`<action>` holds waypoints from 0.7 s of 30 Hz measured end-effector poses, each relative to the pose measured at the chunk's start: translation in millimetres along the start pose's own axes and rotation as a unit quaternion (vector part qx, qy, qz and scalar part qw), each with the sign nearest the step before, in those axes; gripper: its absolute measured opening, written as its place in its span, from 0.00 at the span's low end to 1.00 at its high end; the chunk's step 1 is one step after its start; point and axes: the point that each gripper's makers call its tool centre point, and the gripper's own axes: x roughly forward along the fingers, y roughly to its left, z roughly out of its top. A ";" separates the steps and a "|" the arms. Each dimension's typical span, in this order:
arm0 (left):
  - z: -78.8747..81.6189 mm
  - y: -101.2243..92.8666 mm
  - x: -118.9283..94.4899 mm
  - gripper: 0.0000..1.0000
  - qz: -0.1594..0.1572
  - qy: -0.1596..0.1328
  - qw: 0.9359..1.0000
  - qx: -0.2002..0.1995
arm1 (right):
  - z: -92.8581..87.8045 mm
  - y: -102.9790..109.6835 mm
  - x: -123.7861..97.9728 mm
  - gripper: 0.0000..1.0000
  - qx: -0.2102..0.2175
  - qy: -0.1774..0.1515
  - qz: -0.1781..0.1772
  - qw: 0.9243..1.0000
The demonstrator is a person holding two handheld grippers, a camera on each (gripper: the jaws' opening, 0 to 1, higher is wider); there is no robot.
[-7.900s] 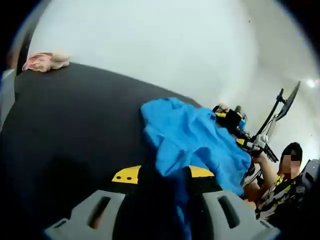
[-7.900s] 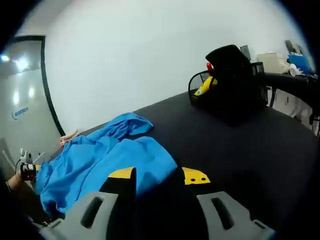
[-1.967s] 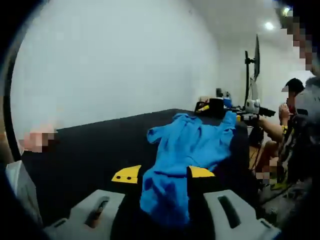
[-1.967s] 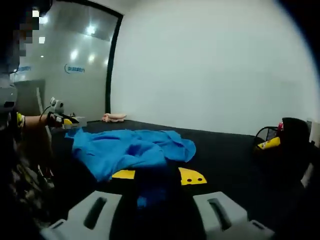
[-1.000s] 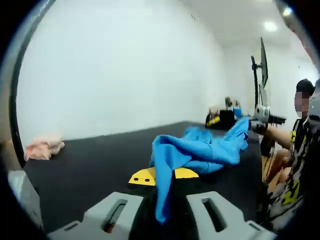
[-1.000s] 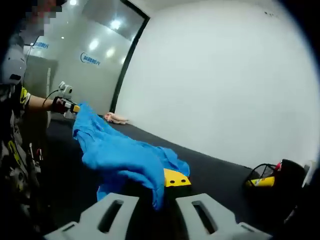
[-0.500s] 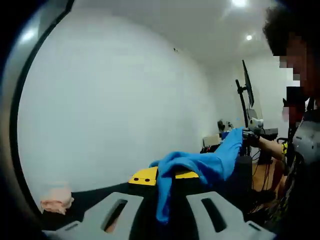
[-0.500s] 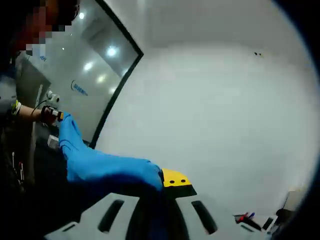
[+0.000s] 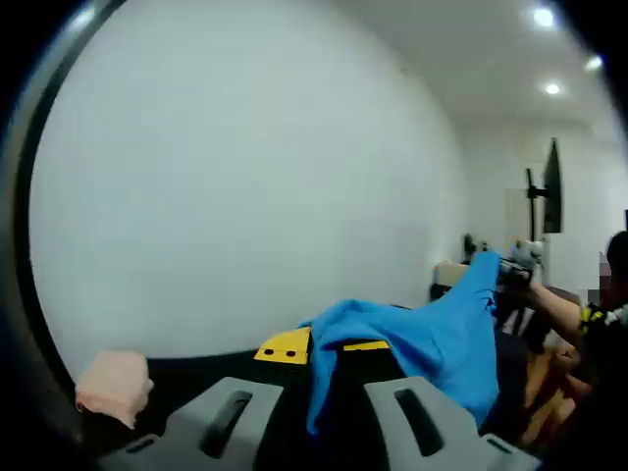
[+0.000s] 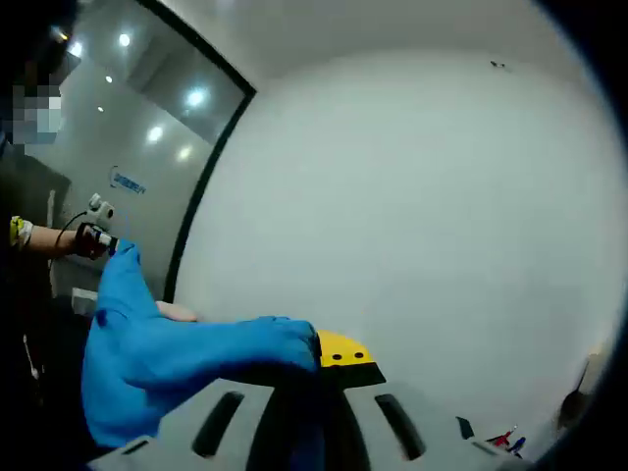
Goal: Spread out the cloth and fold it
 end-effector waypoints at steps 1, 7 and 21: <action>66.4 2.5 -3.8 0.05 0.019 -0.080 0.997 0.010 | 49.4 -20.3 8.7 0.01 -0.027 -0.042 -0.041 0.998; 160.8 -47.9 -55.4 0.05 -0.024 -0.204 0.971 0.120 | 146.4 19.7 -16.3 0.02 -0.100 -0.138 -0.001 0.985; -300.7 -27.0 -113.9 0.06 -0.072 0.165 0.983 -0.041 | -236.2 115.0 -189.1 0.02 0.048 0.170 0.093 0.980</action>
